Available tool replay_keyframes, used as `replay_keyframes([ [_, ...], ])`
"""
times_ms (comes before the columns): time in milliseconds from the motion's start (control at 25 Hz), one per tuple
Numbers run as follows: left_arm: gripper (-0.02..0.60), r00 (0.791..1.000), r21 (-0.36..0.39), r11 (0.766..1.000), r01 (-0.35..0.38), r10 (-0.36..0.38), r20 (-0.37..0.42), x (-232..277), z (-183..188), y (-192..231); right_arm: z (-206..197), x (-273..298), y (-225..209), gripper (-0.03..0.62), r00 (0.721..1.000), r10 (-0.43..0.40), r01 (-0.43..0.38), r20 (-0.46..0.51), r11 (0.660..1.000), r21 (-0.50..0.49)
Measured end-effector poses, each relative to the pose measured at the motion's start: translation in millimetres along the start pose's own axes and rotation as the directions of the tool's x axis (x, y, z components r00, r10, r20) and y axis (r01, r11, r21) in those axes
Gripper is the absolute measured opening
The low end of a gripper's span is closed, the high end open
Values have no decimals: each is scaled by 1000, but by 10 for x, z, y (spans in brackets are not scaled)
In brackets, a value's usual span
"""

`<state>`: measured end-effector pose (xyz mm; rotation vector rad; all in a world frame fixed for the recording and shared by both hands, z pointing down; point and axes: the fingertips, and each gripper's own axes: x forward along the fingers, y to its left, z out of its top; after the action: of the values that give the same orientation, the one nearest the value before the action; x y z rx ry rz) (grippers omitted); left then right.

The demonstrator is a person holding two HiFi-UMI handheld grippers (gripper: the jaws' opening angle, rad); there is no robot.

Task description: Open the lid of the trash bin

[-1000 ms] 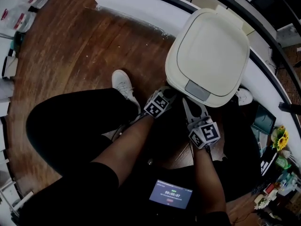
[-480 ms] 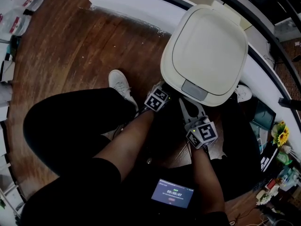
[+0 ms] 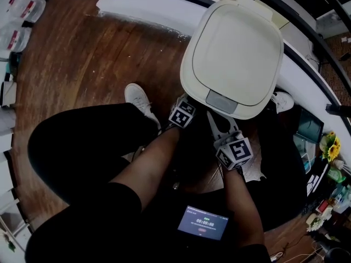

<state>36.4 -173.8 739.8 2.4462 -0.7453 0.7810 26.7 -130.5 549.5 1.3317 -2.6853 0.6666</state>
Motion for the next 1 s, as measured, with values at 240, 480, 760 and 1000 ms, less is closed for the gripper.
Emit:
replay_keyframes([
  [240,37,1000,-14,1000,-26,26,-11,44,-26,16,-250,16,-123,20,998,-22,25,-64,999,40],
  [480,37,997,-5,998,-55,55,-52,21,-57,34,-554,43,-223,20,989,-33,46,-147,995,85],
  [760,37,996,-14,998,-61,60,-67,37,-57,30,-602,84,-204,20,987,-26,40,-159,996,85],
  [1000,38,995,-3,998,-56,56,-87,67,-92,27,-588,63,-178,20,987,-26,40,-161,996,82],
])
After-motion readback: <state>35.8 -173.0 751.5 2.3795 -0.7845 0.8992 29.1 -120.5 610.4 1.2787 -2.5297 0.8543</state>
